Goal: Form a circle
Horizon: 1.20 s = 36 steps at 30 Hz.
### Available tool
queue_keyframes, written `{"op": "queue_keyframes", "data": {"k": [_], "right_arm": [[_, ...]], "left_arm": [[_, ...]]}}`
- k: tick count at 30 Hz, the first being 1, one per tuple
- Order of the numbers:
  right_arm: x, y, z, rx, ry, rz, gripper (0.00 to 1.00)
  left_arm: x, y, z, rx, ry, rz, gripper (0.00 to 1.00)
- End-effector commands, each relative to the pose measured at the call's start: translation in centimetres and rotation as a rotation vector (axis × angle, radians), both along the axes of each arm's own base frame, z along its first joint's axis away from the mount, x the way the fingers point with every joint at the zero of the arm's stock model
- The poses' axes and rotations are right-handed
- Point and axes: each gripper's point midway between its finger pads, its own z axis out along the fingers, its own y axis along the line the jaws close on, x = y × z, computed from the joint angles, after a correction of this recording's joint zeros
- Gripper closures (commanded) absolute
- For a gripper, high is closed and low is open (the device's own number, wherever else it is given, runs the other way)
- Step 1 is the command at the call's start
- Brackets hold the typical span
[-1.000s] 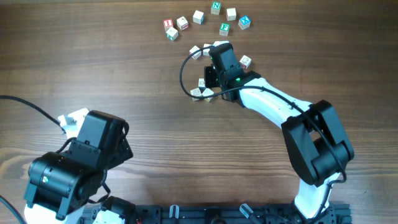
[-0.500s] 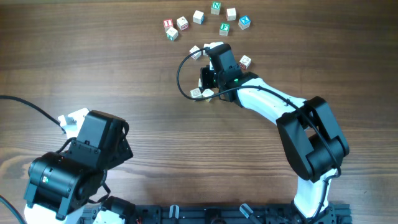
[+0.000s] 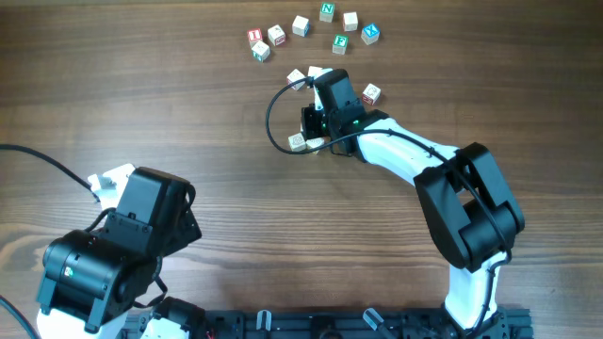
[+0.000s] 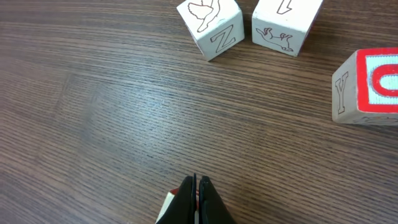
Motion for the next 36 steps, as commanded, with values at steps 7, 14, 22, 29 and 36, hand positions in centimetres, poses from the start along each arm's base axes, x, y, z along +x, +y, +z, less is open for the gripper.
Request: {"op": "queue_keyframes", "data": {"k": [7, 14, 22, 29, 36], "right_arm": [[-0.11, 0.22, -0.53, 0.002, 0.016, 0.028, 0.95], [-0.18, 0.20, -0.59, 0.000, 0.019, 0.028, 0.95], [-0.21, 0.19, -0.62, -0.001, 0.021, 0.029, 0.95], [-0.25, 0.17, -0.65, -0.001, 0.023, 0.028, 0.95], [-0.30, 0.27, -0.63, 0.003, 0.024, 0.033, 0.95]], "left_arm": [[-0.06, 0.09, -0.08, -0.007, -0.003, 0.020, 0.00], [-0.06, 0.09, -0.08, -0.007, -0.003, 0.020, 0.00], [-0.06, 0.09, -0.08, -0.007, -0.003, 0.020, 0.00], [-0.06, 0.09, -0.08, -0.007, -0.003, 0.020, 0.00], [-0.06, 0.09, -0.08, -0.007, -0.003, 0.020, 0.00]]}}
